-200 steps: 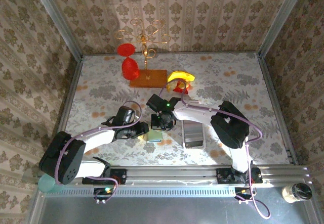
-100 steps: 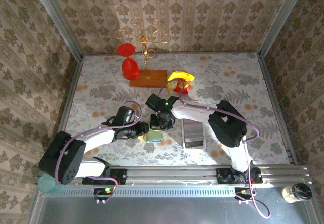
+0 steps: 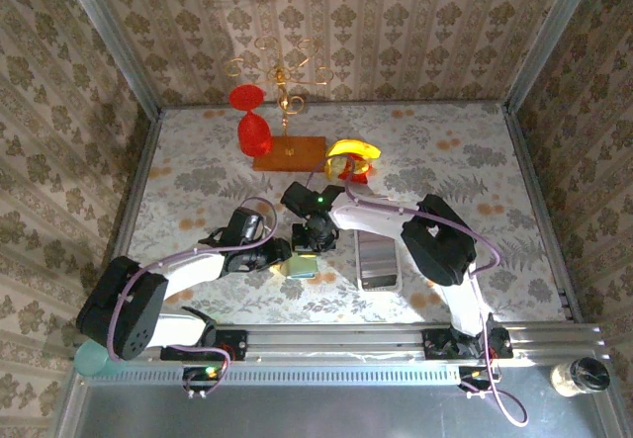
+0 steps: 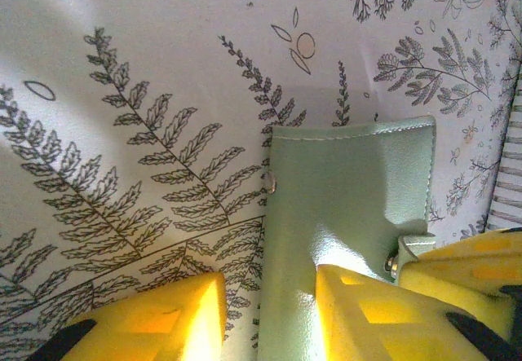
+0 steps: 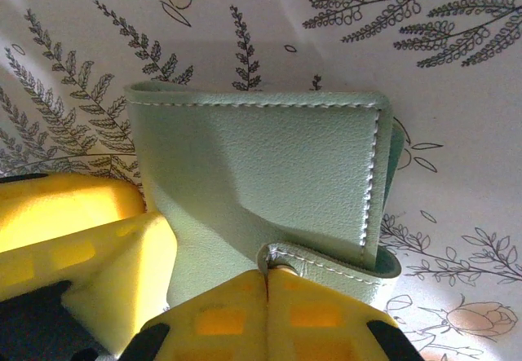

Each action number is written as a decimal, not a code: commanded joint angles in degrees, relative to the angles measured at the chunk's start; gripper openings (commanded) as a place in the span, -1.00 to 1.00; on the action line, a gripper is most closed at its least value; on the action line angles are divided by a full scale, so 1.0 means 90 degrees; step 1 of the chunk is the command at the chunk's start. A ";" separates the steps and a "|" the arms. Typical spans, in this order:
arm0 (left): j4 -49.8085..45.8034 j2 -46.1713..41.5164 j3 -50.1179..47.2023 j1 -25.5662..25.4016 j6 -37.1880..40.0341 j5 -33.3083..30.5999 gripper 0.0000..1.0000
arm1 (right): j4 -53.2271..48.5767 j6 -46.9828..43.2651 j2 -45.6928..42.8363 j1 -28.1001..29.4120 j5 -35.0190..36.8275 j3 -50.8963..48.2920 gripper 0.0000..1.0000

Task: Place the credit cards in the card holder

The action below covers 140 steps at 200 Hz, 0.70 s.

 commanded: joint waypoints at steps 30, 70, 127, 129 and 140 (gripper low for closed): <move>0.0222 0.0081 -0.0162 -0.0281 -0.0185 0.0196 -0.30 | -0.0902 -0.0082 0.0886 0.0134 0.0300 -0.0464 -1.00; 0.0078 -0.0121 -0.0192 -0.0244 -0.0185 0.0046 -0.32 | -0.0695 -0.0015 0.0926 0.0076 0.0232 -0.0892 -1.00; -0.1571 -0.2236 0.0036 -0.0043 0.0141 -0.1011 -0.18 | 0.0733 0.0192 -0.0445 0.0056 0.0570 -0.0798 -0.80; -0.1653 -0.2329 0.0045 -0.0026 0.0145 -0.1065 -0.18 | 0.0780 0.0192 -0.0486 0.0056 0.0582 -0.0769 -0.72; -0.2148 -0.2828 0.0113 0.0099 0.0173 -0.1277 -0.07 | 0.1048 0.0174 -0.0660 0.0038 0.0611 -0.0612 -0.61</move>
